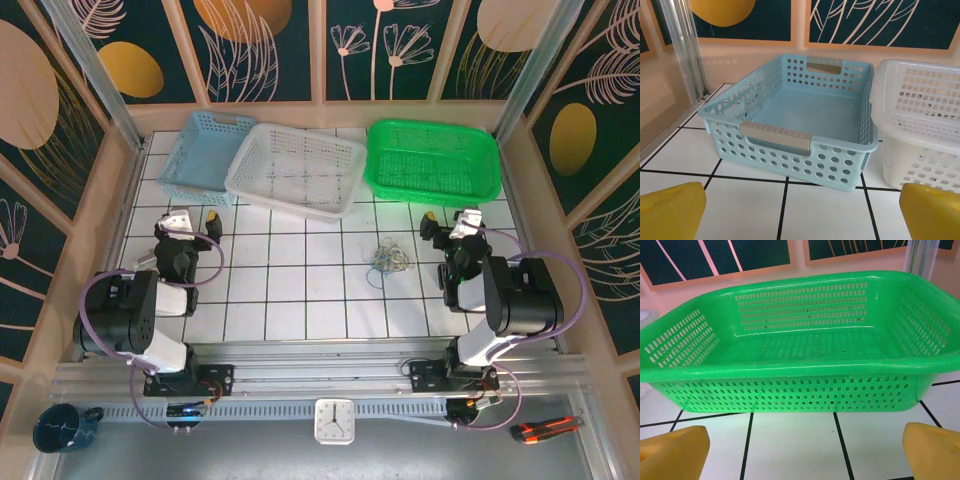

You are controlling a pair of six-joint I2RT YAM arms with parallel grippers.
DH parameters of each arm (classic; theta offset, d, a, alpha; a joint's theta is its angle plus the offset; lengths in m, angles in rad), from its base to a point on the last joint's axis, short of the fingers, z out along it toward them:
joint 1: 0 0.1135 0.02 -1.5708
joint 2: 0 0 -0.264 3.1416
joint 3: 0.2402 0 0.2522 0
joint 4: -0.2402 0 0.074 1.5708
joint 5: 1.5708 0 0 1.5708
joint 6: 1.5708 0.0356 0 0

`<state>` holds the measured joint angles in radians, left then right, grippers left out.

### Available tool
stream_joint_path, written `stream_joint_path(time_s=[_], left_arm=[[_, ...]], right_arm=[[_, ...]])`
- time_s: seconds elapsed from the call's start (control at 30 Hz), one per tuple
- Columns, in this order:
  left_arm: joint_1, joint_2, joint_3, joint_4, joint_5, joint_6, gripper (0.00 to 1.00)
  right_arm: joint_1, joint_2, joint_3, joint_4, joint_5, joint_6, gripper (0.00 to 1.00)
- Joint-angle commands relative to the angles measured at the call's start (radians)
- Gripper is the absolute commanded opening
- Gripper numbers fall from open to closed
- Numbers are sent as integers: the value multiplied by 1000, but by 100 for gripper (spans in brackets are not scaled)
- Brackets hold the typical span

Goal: Untangle the cables

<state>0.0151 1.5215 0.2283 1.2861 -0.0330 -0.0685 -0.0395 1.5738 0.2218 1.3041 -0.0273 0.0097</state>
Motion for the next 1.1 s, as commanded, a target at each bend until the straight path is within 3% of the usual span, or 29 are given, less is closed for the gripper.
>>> stream_joint_path(time_s=[0.0, 0.63, 0.83, 1.07], left_arm=[[5, 2, -4, 19, 18, -2, 99], [5, 3, -5, 18, 17, -4, 99], [5, 1, -24, 55, -109, -52, 99], [5, 1, -14, 36, -95, -45, 99]], right_arm=[[7, -8, -1, 21, 10, 7, 99], [6, -8, 0, 20, 11, 7, 99], [6, -8, 0, 21, 10, 8, 99], [6, -8, 0, 20, 10, 7, 99]])
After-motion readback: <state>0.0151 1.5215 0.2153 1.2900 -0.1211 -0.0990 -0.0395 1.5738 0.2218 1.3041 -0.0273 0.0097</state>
